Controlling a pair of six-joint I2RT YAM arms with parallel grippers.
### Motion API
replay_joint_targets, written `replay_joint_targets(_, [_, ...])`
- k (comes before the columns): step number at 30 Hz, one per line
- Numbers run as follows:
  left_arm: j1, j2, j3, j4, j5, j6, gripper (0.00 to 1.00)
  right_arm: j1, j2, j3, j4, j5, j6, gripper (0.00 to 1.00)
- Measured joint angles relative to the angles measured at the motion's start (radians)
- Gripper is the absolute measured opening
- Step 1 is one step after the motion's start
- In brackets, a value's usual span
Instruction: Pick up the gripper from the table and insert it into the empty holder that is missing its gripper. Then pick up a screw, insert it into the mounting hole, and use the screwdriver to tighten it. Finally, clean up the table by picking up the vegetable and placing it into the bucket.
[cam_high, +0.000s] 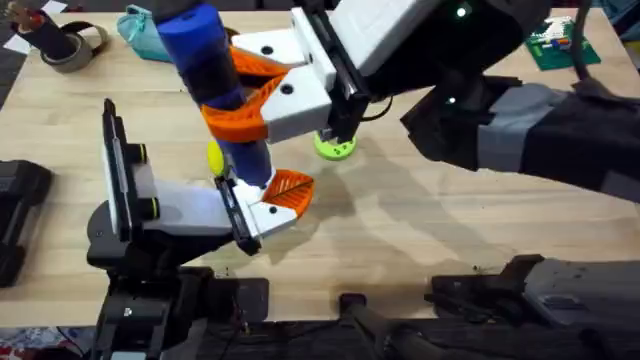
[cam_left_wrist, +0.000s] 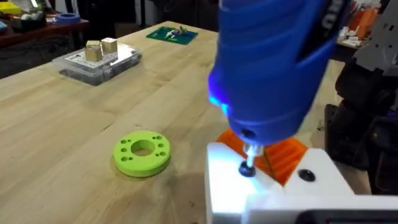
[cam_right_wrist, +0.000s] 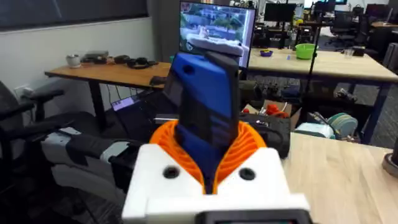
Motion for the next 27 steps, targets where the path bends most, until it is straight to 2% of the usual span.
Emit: replay_joint_targets(27, [0.000,0.000,0.000,0.000,0.000,0.000,0.012,0.000,0.000,0.000,-0.001,0.000,-0.014,0.047])
